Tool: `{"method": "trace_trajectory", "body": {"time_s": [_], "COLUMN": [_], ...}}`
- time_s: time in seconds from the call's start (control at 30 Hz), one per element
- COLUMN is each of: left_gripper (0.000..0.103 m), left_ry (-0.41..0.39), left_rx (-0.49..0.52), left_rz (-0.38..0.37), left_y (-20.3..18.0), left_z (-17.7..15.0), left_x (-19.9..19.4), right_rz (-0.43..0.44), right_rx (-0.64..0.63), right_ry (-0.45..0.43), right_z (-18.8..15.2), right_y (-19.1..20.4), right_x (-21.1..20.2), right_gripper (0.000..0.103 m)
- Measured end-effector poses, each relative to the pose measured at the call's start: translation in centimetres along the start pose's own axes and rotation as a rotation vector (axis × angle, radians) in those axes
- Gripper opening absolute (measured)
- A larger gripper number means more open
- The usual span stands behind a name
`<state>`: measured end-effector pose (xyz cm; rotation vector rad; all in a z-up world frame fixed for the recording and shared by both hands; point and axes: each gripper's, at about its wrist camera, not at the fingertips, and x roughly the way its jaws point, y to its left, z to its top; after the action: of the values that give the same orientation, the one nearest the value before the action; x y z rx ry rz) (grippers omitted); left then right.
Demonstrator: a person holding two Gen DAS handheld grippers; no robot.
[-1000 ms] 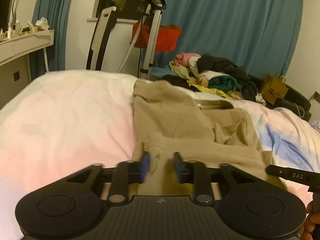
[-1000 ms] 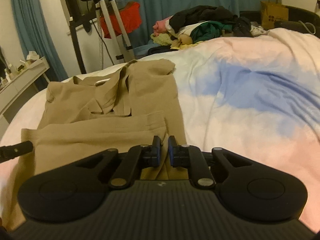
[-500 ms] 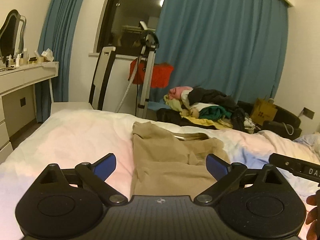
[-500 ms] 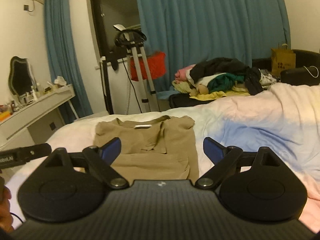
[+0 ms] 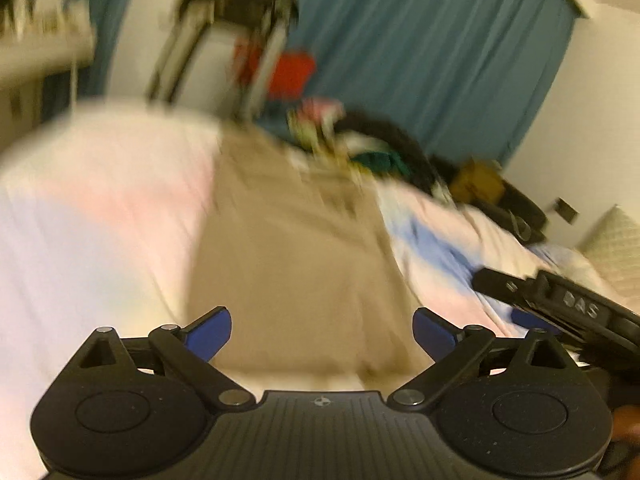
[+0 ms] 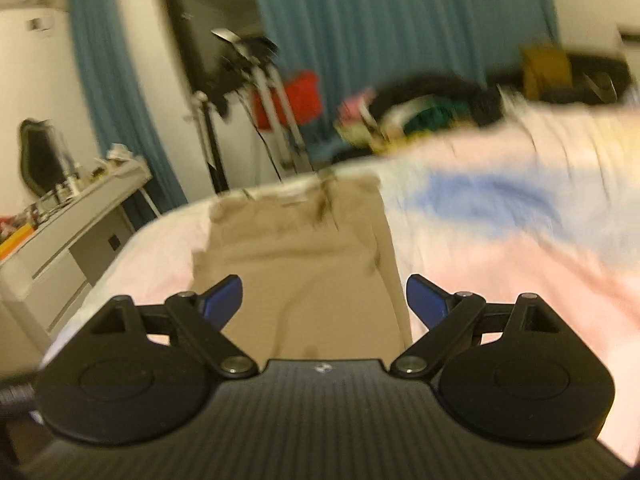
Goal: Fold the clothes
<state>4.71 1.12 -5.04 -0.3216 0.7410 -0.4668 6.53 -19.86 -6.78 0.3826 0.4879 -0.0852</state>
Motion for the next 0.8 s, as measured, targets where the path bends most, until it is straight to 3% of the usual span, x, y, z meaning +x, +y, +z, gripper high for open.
{"method": "trace_trajectory", "body": {"time_s": [0.13,0.23,0.33,0.43,0.5,0.53,0.57,0.6,0.7,0.73,0.8], "left_gripper": [0.093,0.084,0.077,0.060,0.038,0.030,0.016,0.009,0.006,0.006,0.006], "left_ry": [0.124,0.176,0.136,0.065,0.036,0.020,0.004,-0.012,-0.061,-0.077,-0.110], "left_rx": [-0.161,-0.320,-0.502,-0.609,-0.657,-0.665,-0.666,-0.667,-0.671,-0.672,-0.674], "left_rz": [-0.043,-0.052,-0.073,-0.052,-0.025,-0.020,-0.018,-0.017,-0.013,-0.012,-0.010], "left_y": [1.7,4.4,7.2,9.1,10.1,10.3,10.5,10.6,11.0,11.1,11.3], "left_z": [-0.9,-1.3,-1.7,-1.8,-2.0,-2.0,-2.0,-1.9,-1.9,-1.8,-1.8], "left_x": [3.4,5.3,5.6,5.0,4.7,4.5,4.2,3.9,3.1,2.8,2.3], "right_rz": [0.025,0.075,0.196,0.278,0.283,0.271,0.248,0.225,0.151,0.119,0.082], "right_rx": [0.179,0.295,0.441,0.565,0.613,0.632,0.652,0.674,0.738,0.747,0.776], "right_ry": [0.152,0.237,0.317,0.364,0.375,0.369,0.351,0.332,0.256,0.243,0.234], "right_z": [-1.5,-2.6,-3.8,-5.2,-5.9,-6.1,-6.3,-6.4,-6.4,-6.4,-6.6], "right_y": [-1.8,-2.6,-3.2,-3.6,-3.8,-3.9,-4.2,-4.5,-5.6,-5.9,-6.5], "right_x": [2.3,3.6,4.9,6.2,6.9,7.2,7.2,7.3,7.3,7.3,7.6], "right_gripper": [0.090,0.090,0.090,0.090,0.090,0.087,0.082,0.073,0.063,0.050,0.035]}}
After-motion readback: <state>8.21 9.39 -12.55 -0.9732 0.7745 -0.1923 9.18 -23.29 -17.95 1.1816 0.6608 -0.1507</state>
